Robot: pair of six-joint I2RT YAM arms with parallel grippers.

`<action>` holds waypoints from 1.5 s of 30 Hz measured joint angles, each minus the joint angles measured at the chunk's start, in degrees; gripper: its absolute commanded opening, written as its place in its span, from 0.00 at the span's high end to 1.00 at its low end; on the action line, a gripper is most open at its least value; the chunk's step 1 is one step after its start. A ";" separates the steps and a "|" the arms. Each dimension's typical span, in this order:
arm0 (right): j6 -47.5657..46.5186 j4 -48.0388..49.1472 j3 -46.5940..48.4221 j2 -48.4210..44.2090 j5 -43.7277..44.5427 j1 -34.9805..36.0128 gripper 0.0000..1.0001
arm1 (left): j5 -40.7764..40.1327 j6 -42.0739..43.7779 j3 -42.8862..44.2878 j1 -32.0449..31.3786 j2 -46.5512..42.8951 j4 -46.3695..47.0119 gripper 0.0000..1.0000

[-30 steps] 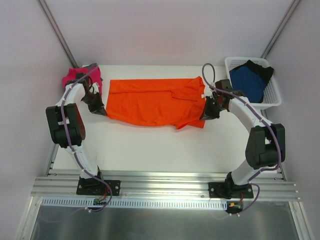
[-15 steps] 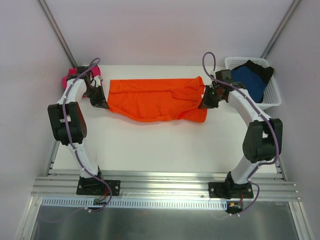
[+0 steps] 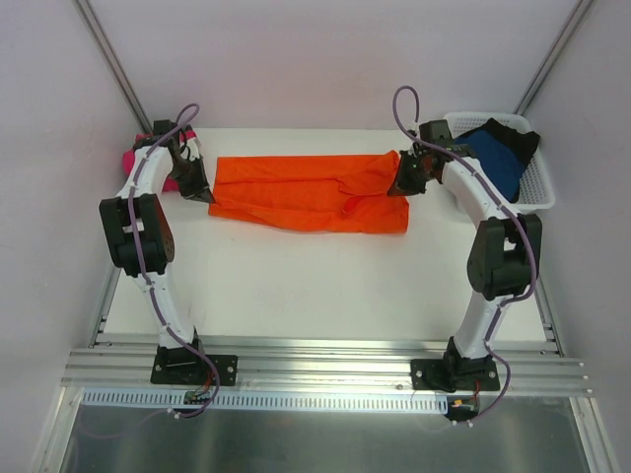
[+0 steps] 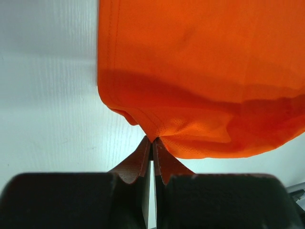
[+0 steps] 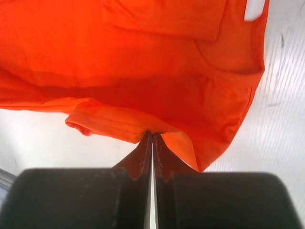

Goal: Fold and stack the t-shirts
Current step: Fold the tshirt

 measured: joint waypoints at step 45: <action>-4.83 0.00 31.04 26.69 7.13 2.69 0.99 | -7.61 2.03 15.78 -3.02 15.78 3.28 1.00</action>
